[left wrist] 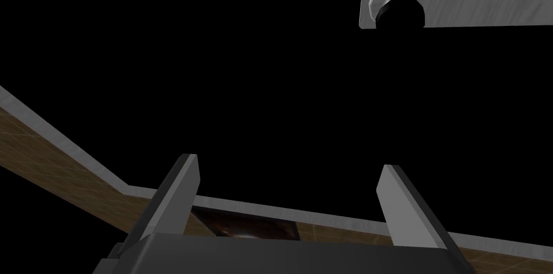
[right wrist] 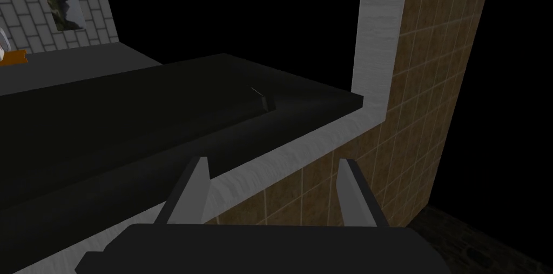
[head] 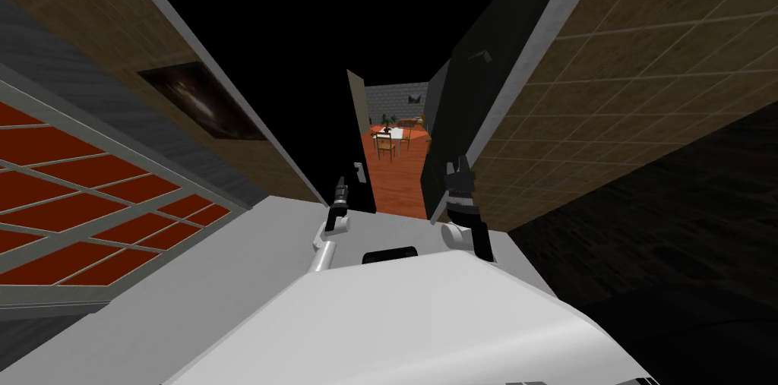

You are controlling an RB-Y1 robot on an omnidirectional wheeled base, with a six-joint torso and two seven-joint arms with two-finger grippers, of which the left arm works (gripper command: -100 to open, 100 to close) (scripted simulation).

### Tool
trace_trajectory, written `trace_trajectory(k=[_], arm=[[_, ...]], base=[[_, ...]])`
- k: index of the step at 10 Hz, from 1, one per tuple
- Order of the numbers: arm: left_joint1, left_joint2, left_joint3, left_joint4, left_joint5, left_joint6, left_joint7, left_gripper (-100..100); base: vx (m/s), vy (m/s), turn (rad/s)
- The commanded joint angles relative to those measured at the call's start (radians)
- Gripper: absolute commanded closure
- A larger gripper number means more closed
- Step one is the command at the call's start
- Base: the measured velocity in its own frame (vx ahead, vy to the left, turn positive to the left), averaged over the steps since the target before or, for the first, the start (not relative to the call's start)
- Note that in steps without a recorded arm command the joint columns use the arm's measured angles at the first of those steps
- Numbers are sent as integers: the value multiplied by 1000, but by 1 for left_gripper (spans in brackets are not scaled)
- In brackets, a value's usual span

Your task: Push the door open

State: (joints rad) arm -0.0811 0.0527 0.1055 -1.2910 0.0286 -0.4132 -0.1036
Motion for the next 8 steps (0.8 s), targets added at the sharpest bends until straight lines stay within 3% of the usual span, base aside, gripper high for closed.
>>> trace_trajectory(k=[1,8], arm=[[-27,-4,3,43,2,1,-1,-100],[-135,-27,17,212,8,3,-4,-100]], base=[[30,126,-154],[14,133,-137]])
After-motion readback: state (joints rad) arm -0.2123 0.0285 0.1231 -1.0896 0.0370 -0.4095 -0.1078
